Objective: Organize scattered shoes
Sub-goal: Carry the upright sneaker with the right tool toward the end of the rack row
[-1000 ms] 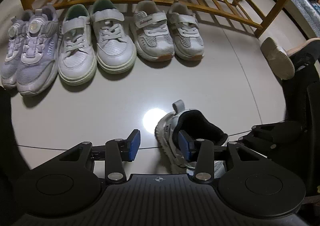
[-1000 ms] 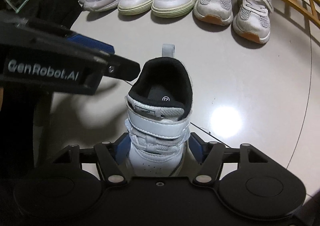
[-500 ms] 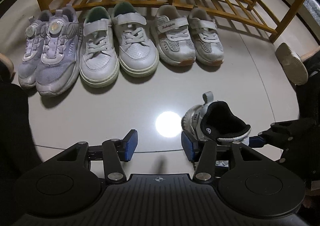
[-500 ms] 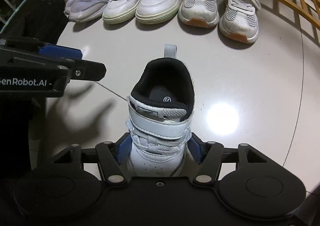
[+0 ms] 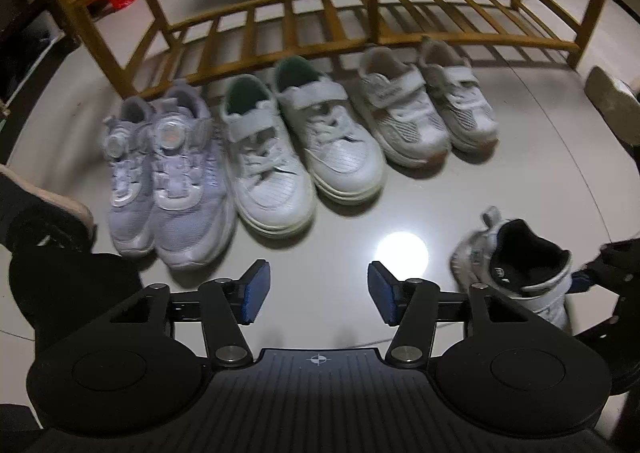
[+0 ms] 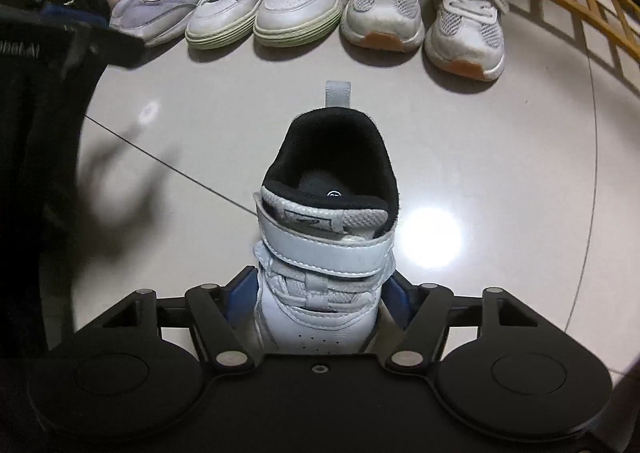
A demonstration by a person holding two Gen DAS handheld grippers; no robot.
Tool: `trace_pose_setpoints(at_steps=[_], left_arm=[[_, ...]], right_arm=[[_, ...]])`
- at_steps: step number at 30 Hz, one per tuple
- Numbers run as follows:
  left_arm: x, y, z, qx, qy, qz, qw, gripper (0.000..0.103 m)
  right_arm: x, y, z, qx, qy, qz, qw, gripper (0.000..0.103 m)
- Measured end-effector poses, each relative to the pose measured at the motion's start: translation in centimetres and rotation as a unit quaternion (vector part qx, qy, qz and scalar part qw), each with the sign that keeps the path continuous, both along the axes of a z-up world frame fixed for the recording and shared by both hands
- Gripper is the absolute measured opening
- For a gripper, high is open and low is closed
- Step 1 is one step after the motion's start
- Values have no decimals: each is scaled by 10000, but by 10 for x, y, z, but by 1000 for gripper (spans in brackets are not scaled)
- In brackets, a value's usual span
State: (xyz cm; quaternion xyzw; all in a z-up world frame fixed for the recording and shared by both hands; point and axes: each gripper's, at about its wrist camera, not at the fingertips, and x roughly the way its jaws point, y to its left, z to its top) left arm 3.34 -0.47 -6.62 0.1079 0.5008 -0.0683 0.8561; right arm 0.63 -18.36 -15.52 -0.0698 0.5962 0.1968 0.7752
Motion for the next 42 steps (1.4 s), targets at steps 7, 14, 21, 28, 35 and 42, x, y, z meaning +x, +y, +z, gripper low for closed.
trace_pose_setpoints(at_steps=[7, 14, 21, 28, 35, 42], left_arm=[[-6, 6, -24, -850, 333, 413, 9950, 58], [-14, -7, -45, -989, 523, 443, 9927, 58], [-16, -27, -50, -958, 563, 199, 9936, 61], [-15, -33, -55, -860, 531, 246, 9946, 61], [-14, -23, -58, -791, 550, 441, 9944, 61], [-14, -24, -65, -802, 646, 366, 9940, 61]], right_arm=[[0, 4, -2, -87, -10, 35, 10000, 70], [0, -1, -3, -54, -62, -70, 9999, 69], [6, -13, 0, 194, 48, -346, 9992, 71], [13, -20, 9, 500, -39, -677, 9964, 71], [26, -18, 9, 614, -16, -936, 9937, 67], [32, -41, 9, 650, -47, -1479, 9869, 65]])
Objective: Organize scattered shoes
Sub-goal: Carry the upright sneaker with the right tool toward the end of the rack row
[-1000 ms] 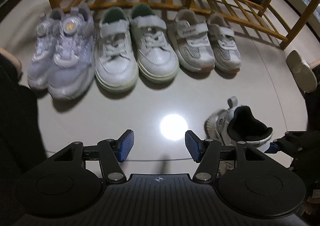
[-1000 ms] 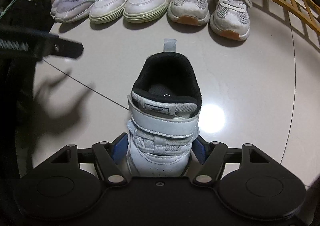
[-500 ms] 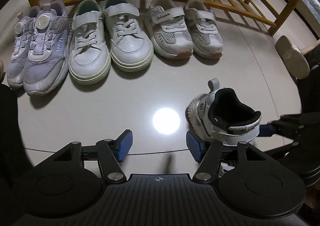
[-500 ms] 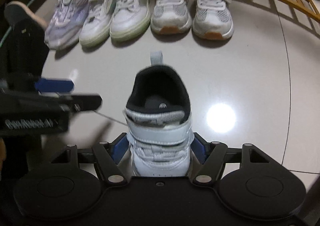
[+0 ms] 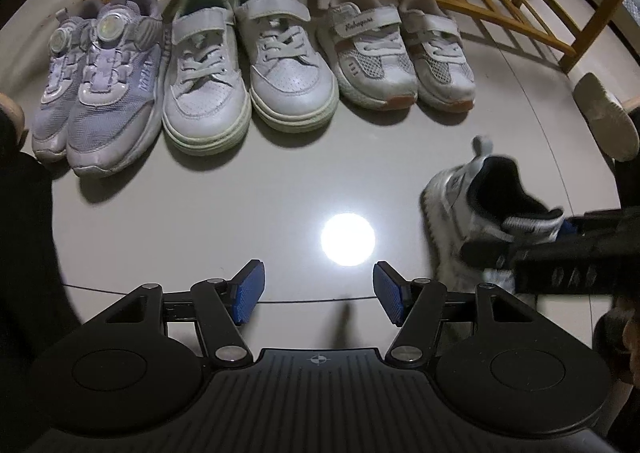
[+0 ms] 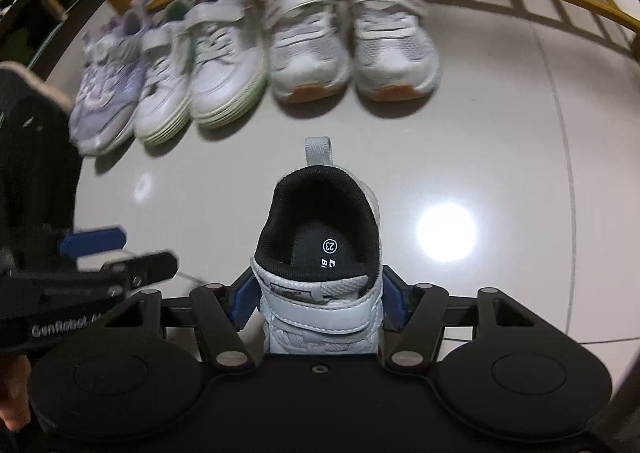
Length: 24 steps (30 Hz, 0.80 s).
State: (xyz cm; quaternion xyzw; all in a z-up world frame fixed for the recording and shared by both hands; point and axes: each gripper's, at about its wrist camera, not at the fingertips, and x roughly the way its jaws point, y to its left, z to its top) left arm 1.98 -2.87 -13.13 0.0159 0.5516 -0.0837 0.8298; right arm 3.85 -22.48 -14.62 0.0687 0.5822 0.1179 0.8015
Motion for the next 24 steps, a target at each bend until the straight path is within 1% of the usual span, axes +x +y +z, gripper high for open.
trace_pose_setpoints(at_steps=[3, 4, 6, 8, 10, 12, 14, 15, 16, 17, 21, 24], left_arm=[[0, -2, -4, -2, 27, -38, 10000, 61], [0, -2, -4, 2, 28, -41, 10000, 61], [0, -2, -5, 32, 16, -52, 10000, 61], [0, -2, -5, 61, 5, -63, 10000, 62], [1, -2, -6, 90, -6, -74, 9999, 62], [1, 1, -5, 121, -24, -95, 9999, 62], [3, 5, -4, 188, -42, -139, 9997, 62], [4, 8, -3, 232, -49, -166, 9996, 62], [5, 10, -2, 276, -61, -187, 9994, 62], [6, 13, 0, 321, -81, -194, 9993, 63], [14, 28, 9, 456, -135, -290, 9984, 64], [18, 36, 16, 537, -253, -321, 9977, 67]], right_arm=[[0, -8, 0, -113, -38, -32, 9999, 67], [0, -8, 0, -123, -27, -21, 9999, 69], [-5, -7, 2, -216, -89, 57, 9997, 72], [-8, -3, 2, -276, -128, 115, 9995, 73], [-12, 1, -2, -344, -91, 164, 9992, 76], [-14, 3, -5, -380, -66, 205, 9990, 77], [-14, 2, -7, -412, -42, 216, 9989, 75], [-14, 1, -9, -431, -22, 222, 9988, 69], [-14, 1, -9, -427, -14, 207, 9989, 67], [-13, -2, -9, -354, 9, 154, 9993, 67], [-4, -14, -5, -327, -39, -25, 9995, 65], [5, -25, -1, -289, -94, -171, 9994, 65]])
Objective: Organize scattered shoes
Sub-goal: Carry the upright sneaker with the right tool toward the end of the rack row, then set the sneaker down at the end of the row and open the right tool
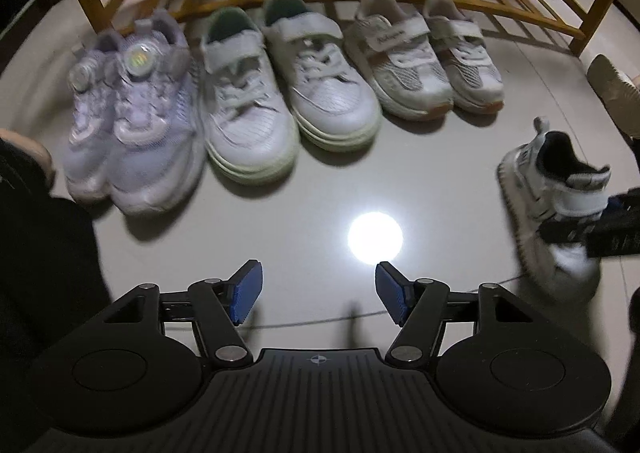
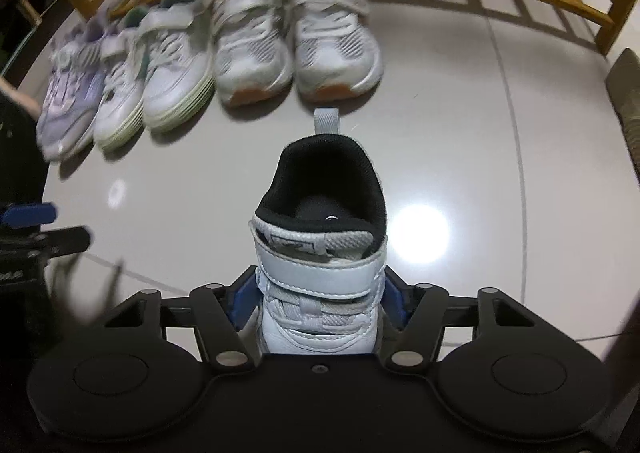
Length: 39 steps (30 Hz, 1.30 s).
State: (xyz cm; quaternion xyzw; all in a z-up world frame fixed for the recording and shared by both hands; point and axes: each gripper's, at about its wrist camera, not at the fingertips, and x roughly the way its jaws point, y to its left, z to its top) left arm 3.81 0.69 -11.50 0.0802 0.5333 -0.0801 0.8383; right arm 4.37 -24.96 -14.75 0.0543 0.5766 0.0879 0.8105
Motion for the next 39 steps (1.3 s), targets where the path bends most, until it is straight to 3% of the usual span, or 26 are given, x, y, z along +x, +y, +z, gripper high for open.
trace_pose_setpoints(at_steps=[6, 19, 28, 39], left_arm=[[-1, 9, -4, -382, 7, 167, 9991, 70], [0, 5, -38, -536, 326, 138, 9979, 70], [3, 9, -51, -638, 495, 190, 9965, 70], [-1, 9, -58, -635, 575, 239, 9960, 70]], right_arm=[[20, -22, -1, -67, -123, -306, 9994, 65], [103, -76, -6, -3, -393, -791, 9961, 65], [149, -75, -11, 41, -675, -493, 9965, 65], [166, -64, -10, 104, -886, -152, 9959, 67]])
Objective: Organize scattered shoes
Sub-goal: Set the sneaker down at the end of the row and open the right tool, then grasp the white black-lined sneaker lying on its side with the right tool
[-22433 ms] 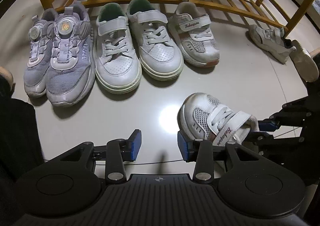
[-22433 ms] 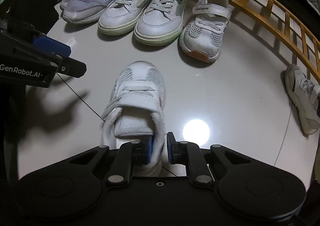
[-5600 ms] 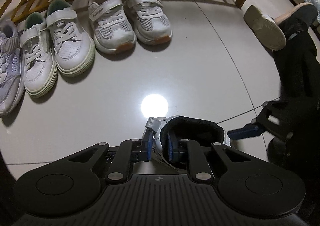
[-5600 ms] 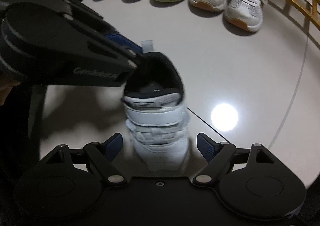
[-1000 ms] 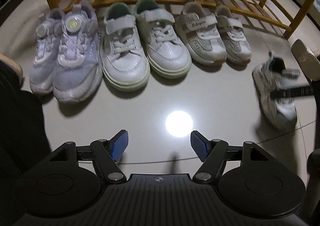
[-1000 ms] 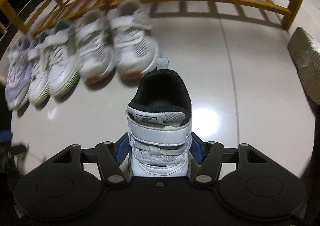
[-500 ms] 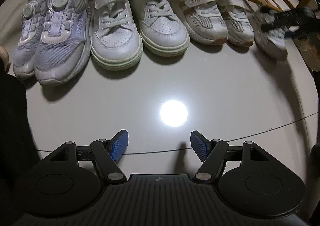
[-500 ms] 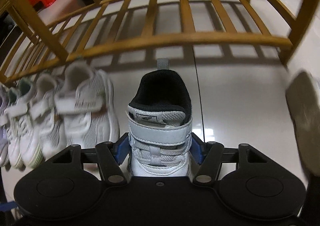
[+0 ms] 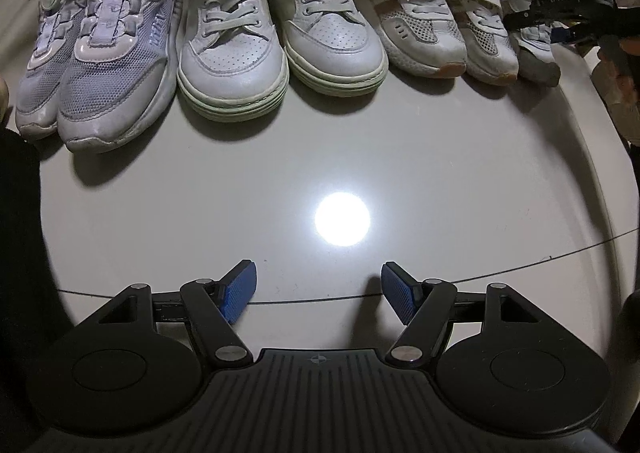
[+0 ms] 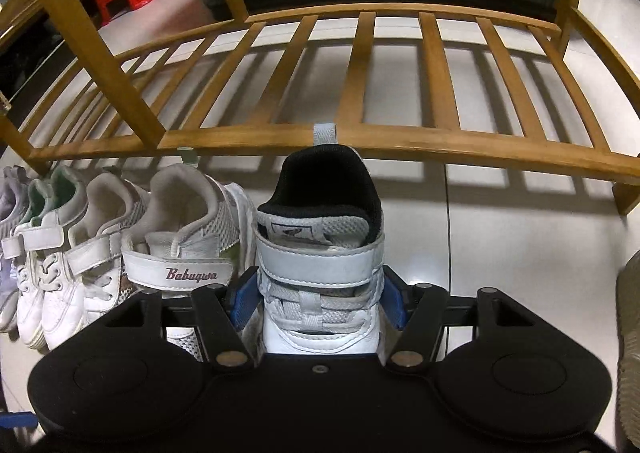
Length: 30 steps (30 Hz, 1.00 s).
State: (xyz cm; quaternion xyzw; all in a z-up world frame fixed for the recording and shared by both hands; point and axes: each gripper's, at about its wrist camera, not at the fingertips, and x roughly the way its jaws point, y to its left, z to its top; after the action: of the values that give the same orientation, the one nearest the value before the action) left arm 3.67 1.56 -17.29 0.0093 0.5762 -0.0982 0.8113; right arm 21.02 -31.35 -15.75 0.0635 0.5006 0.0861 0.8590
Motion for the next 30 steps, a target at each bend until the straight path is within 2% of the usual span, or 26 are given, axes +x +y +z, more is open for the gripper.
trace_pose_setpoints(at_steps=[7, 11, 15, 18, 22, 27, 29, 30], left_arm=[[-3, 2, 1, -46, 5, 61, 10000, 70], [-5, 2, 2, -40, -25, 57, 10000, 70], [-7, 4, 1, -60, -14, 94, 9999, 70], [-8, 5, 2, -56, -10, 122, 9999, 70], [-10, 4, 1, -25, -11, 118, 9999, 70], [-12, 3, 2, -9, -16, 109, 9999, 71], [-13, 3, 2, 7, -17, 100, 9999, 71], [-14, 3, 3, 16, -17, 94, 10000, 71]], right_arm=[[-29, -19, 28, -102, -274, -263, 9992, 77], [-50, -56, 52, -414, -439, -774, 9952, 79], [-61, -104, 66, -905, -411, -1502, 9837, 82], [-66, -140, 60, -1093, -90, -2051, 9726, 83], [-73, -164, 42, -1159, 220, -2441, 9625, 83], [-77, -167, 14, -1220, 576, -2513, 9585, 82], [-81, -165, 5, -1384, 625, -2503, 9562, 77], [-80, -163, 3, -1486, 637, -2478, 9552, 71]])
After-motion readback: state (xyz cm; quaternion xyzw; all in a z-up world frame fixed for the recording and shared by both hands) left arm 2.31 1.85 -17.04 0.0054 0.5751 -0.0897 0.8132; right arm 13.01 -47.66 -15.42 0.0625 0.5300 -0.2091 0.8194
